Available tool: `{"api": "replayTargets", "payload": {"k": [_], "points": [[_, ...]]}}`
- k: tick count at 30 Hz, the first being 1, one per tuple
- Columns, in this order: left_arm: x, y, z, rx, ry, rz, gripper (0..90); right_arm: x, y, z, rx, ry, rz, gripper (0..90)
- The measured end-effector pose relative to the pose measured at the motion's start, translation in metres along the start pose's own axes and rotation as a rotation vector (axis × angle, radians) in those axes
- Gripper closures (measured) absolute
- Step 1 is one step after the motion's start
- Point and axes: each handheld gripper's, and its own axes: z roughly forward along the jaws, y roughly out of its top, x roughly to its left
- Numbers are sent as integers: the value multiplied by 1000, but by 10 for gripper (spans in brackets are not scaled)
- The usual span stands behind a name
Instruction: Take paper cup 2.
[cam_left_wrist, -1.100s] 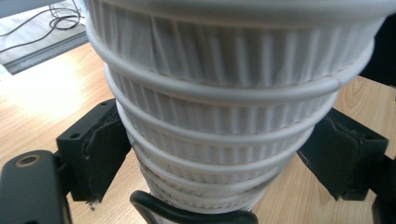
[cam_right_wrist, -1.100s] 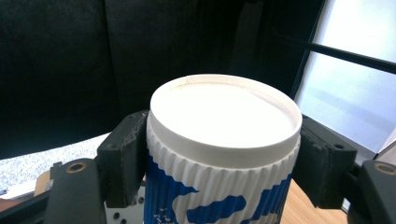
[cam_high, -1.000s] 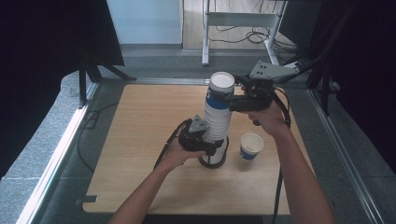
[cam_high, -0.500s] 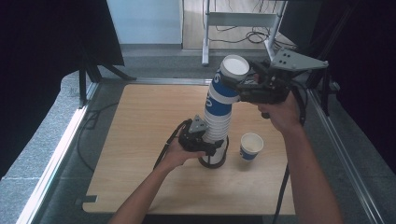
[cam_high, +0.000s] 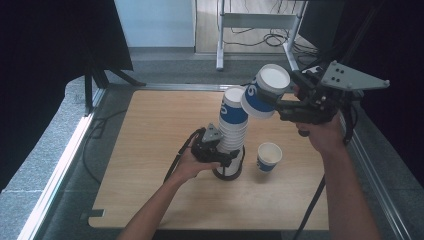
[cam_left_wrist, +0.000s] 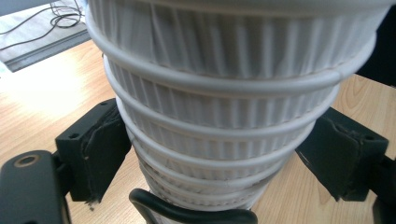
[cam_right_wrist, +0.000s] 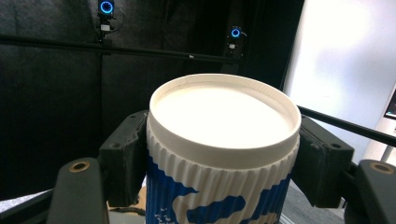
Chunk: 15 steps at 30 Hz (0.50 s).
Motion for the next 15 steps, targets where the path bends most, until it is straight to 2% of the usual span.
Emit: {"api": "replayTargets", "payload": {"k": [1, 4, 5, 7, 15], "points": [[-1, 0, 0, -1, 10, 0, 120, 0, -2, -2, 1, 1, 0, 286], [-1, 0, 0, -6, -8, -2, 53, 2, -6, -8, -1, -10, -2, 286], [-1, -2, -1, -23, -9, -12, 43, 2, -7, -10, -1, -10, -3, 286], [-1, -4, -2, -38, -13, -16, 41, 4, -11, -16, -8, -10, -7, 286], [-1, -9, -8, -43, -12, -19, 35, 10, -21, -32, -14, 2, -8, 285]]}}
